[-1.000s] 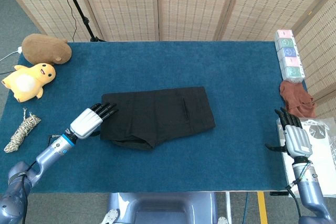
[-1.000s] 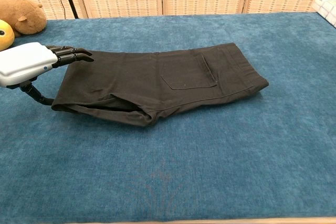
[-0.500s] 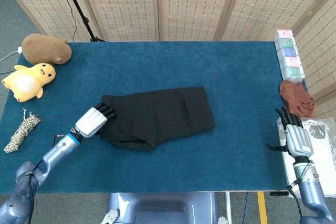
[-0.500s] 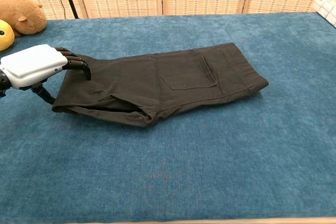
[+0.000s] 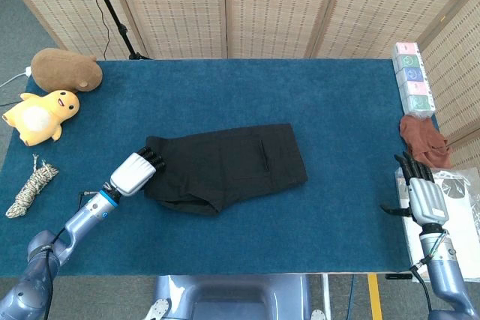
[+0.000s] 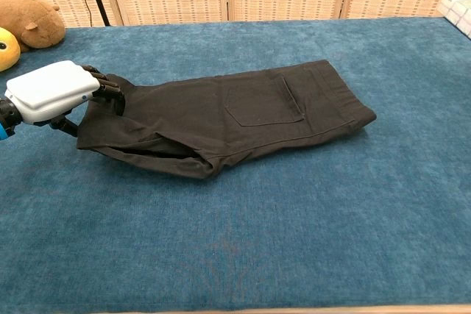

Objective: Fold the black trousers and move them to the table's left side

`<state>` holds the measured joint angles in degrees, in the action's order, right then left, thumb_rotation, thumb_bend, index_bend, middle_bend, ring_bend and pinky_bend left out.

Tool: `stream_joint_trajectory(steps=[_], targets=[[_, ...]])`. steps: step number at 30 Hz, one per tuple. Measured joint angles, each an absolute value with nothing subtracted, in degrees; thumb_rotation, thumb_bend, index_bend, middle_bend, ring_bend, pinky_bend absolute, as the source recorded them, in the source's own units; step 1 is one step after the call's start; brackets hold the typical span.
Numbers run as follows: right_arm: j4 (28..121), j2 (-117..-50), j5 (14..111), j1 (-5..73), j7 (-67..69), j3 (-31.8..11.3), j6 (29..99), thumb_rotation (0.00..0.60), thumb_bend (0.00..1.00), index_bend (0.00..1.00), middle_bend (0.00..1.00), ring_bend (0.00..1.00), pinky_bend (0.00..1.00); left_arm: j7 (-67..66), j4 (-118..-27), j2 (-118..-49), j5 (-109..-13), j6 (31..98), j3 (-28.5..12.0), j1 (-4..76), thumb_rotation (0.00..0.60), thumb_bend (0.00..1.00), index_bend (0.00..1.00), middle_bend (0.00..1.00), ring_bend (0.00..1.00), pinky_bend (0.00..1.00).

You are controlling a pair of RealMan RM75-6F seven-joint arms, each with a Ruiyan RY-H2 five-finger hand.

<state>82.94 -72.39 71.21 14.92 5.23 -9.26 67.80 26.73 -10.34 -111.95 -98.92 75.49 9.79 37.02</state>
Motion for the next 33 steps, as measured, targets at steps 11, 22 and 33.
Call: stream_joint_trajectory(steps=[11, 22, 33], targets=[[83.1, -72.1, 71.4, 14.8, 5.5, -9.3, 68.1, 0.600, 0.00, 0.01, 0.00, 0.00, 0.00, 24.0, -9.4, -113.2, -99.0, 76.2, 9.7, 37.5, 0.600, 0.50, 0.61, 0.61, 0.51, 0.37], [83.4, -72.0, 71.7, 14.7, 5.7, -9.2, 68.3, 0.600, 0.00, 0.01, 0.00, 0.00, 0.00, 23.4, -9.0, -111.9, -99.4, 78.1, 10.1, 36.5, 0.600, 0.54, 0.69, 0.67, 0.55, 0.41], [83.4, -72.5, 71.8, 15.0, 4.9, -8.8, 67.7, 0.600, 0.00, 0.01, 0.00, 0.00, 0.00, 27.2, -9.3, -106.2, -99.1, 82.3, 10.4, 31.4, 0.600, 0.54, 0.70, 0.68, 0.56, 0.42]])
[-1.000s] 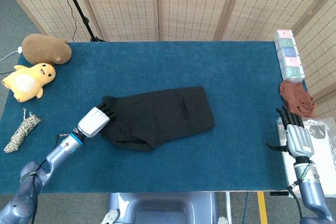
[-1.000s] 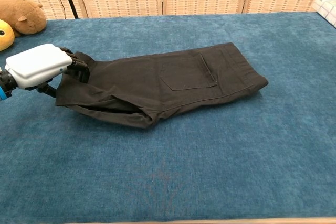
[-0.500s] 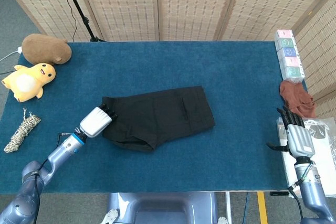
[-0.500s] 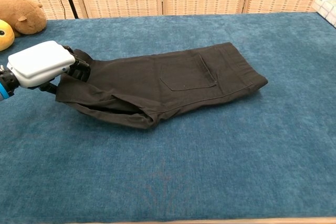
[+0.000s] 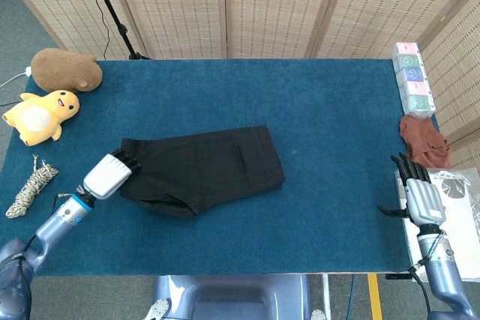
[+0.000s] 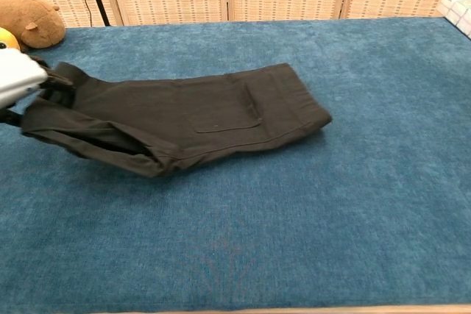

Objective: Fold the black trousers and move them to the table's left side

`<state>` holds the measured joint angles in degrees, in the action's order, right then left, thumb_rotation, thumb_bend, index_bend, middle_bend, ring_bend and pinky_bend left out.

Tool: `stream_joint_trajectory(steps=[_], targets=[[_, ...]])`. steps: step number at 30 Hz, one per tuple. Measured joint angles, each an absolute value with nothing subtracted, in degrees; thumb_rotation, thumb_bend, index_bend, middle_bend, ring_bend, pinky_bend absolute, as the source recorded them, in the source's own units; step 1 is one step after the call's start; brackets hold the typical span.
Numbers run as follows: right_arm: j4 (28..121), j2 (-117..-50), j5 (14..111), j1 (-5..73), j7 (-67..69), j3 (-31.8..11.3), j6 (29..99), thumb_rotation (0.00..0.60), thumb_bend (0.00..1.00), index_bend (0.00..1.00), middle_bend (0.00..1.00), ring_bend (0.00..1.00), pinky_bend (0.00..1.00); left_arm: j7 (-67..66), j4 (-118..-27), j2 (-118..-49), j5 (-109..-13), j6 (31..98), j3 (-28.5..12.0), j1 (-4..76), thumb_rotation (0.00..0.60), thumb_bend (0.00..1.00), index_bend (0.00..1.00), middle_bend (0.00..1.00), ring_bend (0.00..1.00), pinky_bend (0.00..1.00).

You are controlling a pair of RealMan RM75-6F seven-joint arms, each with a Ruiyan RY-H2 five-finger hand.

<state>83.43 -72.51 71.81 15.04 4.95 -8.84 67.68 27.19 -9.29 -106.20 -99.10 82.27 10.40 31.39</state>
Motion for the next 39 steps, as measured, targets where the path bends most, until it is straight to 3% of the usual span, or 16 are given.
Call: stream_joint_trajectory(steps=[9, 23, 31, 39], targets=[[82.5, -73.7, 69.7, 15.2, 1.7, -9.4, 68.0, 0.600, 0.00, 0.01, 0.00, 0.00, 0.00, 30.8, -9.8, -98.5, -99.0, 90.6, 10.7, 24.9, 0.600, 0.54, 0.70, 0.68, 0.57, 0.42], [81.4, -74.7, 67.6, 15.7, 0.2, -10.2, 67.2, 0.600, 0.00, 0.01, 0.00, 0.00, 0.00, 35.4, -11.1, -92.0, -97.1, 101.5, 9.1, 15.1, 0.600, 0.54, 0.70, 0.68, 0.57, 0.42], [81.5, -74.4, 67.4, 15.6, 0.6, -10.4, 67.1, 0.600, 0.00, 0.01, 0.00, 0.00, 0.00, 35.3, -11.4, -92.9, -97.3, 101.9, 8.6, 16.9, 0.600, 0.54, 0.70, 0.68, 0.57, 0.42], [82.0, -74.1, 67.7, 15.5, 1.0, -10.3, 67.1, 0.600, 0.00, 0.01, 0.00, 0.00, 0.00, 32.1, -14.4, -94.1, -98.8, 103.7, 8.3, 24.4, 0.600, 0.54, 0.70, 0.68, 0.56, 0.42]])
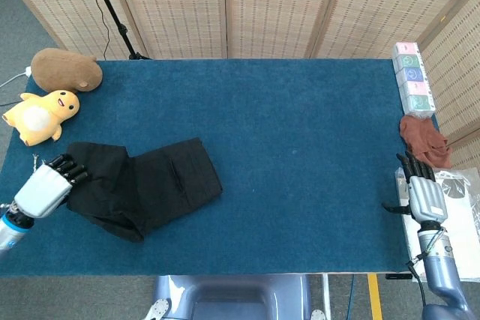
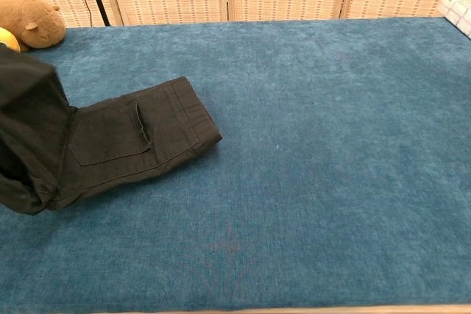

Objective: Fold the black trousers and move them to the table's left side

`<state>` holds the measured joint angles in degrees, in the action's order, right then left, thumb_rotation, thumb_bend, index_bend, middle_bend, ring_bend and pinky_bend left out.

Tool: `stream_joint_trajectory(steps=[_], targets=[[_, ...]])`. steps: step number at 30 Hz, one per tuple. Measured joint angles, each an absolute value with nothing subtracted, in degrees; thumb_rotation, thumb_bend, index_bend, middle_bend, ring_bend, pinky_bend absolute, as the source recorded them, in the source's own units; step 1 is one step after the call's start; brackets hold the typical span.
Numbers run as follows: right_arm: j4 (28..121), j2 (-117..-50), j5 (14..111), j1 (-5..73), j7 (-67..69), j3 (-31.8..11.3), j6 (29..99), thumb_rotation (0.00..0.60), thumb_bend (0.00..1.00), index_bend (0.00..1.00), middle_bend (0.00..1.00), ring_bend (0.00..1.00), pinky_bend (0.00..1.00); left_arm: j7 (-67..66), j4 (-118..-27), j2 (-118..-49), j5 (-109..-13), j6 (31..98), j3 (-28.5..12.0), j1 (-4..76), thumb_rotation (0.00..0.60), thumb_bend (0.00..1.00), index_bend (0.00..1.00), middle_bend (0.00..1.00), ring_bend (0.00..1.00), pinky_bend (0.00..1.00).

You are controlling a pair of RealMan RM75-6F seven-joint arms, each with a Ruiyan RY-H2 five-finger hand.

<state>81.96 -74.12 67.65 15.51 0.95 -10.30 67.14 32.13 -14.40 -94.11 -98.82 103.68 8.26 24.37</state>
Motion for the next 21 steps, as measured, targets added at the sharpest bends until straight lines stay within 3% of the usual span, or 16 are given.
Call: stream_joint_trajectory(steps=[7, 21], targets=[[82.0, -73.9, 67.8, 15.4, 1.3, -10.2, 67.1, 0.600, 0.00, 0.01, 0.00, 0.00, 0.00, 25.5, -21.0, -96.0, -100.6, 98.4, 7.8, 34.0, 0.600, 0.54, 0.70, 0.68, 0.57, 0.42], [81.8, -73.6, 67.2, 15.4, 2.3, -10.5, 66.4, 0.600, 0.00, 0.01, 0.00, 0.00, 0.00, 14.7, -26.4, -103.5, -102.6, 80.7, 6.6, 48.0, 0.600, 0.54, 0.70, 0.68, 0.57, 0.42]])
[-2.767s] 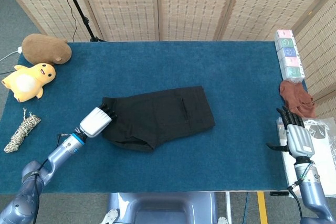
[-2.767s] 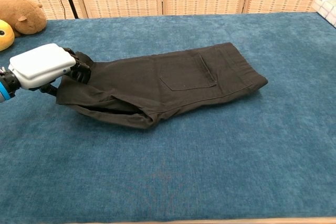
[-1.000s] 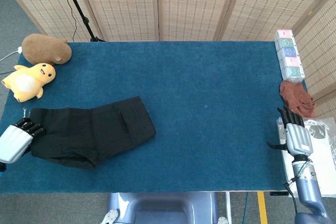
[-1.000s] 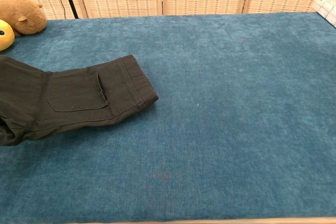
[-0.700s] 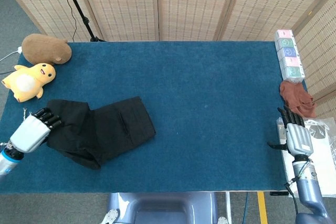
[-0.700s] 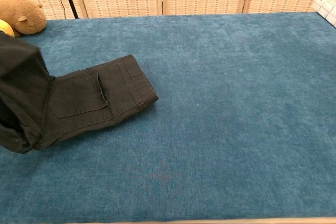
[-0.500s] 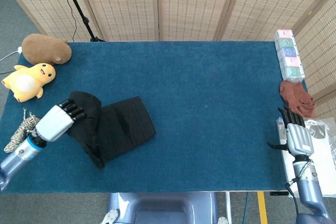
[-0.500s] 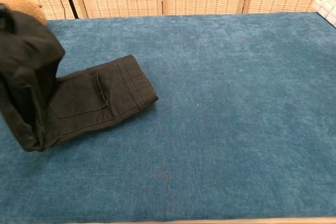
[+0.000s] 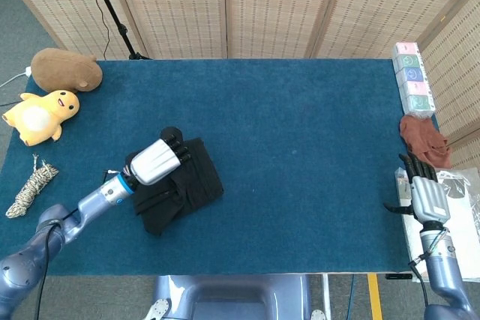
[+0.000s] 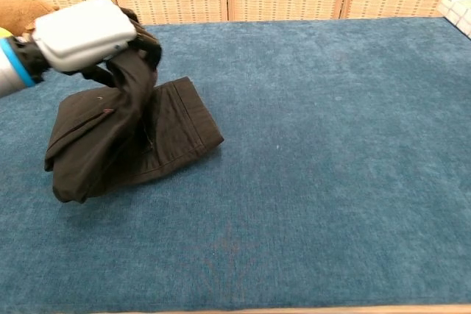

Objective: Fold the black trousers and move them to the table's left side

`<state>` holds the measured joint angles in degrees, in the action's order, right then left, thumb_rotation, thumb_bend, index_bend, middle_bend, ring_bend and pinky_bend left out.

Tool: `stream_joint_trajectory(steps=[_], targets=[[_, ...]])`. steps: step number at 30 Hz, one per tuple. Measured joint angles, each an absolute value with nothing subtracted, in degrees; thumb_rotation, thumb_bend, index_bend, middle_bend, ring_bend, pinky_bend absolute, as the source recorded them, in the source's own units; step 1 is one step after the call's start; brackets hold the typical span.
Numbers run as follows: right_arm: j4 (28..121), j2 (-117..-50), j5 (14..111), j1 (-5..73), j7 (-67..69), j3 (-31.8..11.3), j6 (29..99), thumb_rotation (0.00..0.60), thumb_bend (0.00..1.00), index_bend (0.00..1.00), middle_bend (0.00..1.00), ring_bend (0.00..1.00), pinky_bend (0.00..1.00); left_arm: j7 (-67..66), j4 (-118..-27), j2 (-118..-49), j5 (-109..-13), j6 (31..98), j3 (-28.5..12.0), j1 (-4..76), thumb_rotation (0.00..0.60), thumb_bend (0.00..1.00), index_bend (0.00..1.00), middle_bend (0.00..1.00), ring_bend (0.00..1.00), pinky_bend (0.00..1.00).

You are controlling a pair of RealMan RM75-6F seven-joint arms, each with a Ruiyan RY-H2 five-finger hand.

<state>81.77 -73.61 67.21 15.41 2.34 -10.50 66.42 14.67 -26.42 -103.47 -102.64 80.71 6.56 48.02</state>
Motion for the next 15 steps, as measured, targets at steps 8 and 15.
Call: stream_joint_trajectory(steps=[8, 15], targets=[[81.7, -73.3, 67.1, 15.4, 3.3, -10.6, 66.0, 0.600, 0.00, 0.01, 0.00, 0.00, 0.00, 7.8, -24.7, -108.9, -103.4, 75.1, 6.2, 52.9, 0.600, 0.54, 0.66, 0.63, 0.54, 0.42], [82.2, -72.8, 67.4, 15.2, 4.2, -10.6, 66.1, 0.600, 0.00, 0.01, 0.00, 0.00, 0.00, 5.3, -23.8, -111.8, -102.9, 70.7, 6.0, 54.4, 0.600, 0.50, 0.31, 0.30, 0.30, 0.36]])
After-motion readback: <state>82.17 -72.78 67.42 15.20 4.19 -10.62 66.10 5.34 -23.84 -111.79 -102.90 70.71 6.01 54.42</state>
